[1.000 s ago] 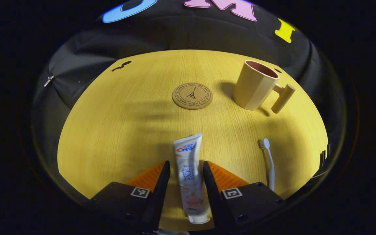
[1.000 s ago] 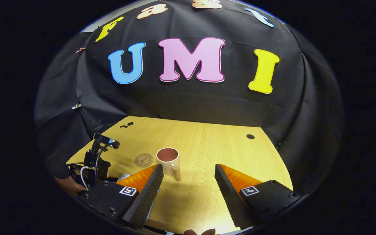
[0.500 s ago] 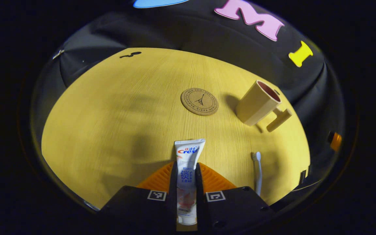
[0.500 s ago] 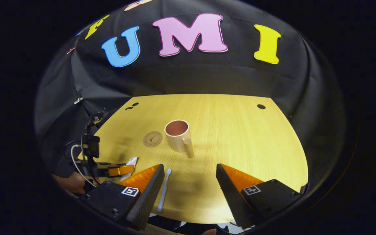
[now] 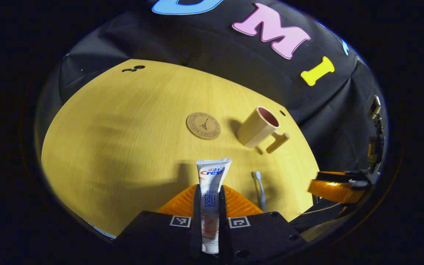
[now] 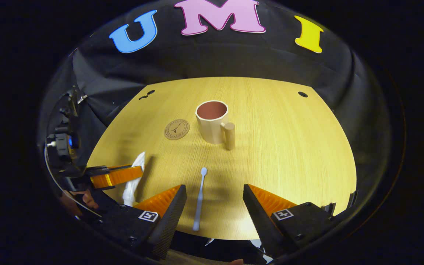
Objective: Put the toothbrush and toothpaste on the desktop into the cup, then pick up the cup and place it on the coaster on the desktop.
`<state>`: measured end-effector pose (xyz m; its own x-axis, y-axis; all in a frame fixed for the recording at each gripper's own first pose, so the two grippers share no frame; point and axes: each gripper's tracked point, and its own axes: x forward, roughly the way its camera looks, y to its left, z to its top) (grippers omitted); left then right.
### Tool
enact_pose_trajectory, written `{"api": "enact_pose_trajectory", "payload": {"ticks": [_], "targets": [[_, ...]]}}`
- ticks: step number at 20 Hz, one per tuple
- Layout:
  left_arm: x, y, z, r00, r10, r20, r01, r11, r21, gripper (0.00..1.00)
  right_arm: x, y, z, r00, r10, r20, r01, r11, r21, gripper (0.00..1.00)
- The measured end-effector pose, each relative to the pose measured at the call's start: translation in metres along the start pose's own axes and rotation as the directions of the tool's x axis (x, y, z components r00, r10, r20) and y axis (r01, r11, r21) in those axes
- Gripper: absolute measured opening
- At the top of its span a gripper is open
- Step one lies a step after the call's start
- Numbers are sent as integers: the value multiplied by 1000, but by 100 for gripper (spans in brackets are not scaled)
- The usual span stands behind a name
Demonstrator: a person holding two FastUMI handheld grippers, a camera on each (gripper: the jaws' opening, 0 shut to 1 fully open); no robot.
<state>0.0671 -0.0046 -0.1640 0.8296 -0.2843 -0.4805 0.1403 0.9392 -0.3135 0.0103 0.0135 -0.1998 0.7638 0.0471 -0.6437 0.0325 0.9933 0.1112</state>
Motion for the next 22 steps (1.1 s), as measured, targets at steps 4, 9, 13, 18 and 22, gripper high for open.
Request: {"api": "enact_pose_trajectory", "payload": {"ticks": [4,9,13,18,22], "targets": [[-26,-10,16,998,-57,40,58,998,-29,23,29,3,-23,998,-34,-59,34,999,-7,93],[-49,-2,21,995,-86,55,86,996,-13,23,59,9,-43,991,-67,-114,64,997,-38,89],[-60,10,14,996,-75,53,74,997,15,23,74,18,-48,989,-84,-125,78,995,-55,87],[-69,25,9,996,-63,64,64,998,-8,23,90,25,-64,981,-100,-169,85,992,-93,70],[-77,32,7,995,-54,78,55,998,-17,23,94,27,-66,981,-102,-162,92,993,-71,46]]}}
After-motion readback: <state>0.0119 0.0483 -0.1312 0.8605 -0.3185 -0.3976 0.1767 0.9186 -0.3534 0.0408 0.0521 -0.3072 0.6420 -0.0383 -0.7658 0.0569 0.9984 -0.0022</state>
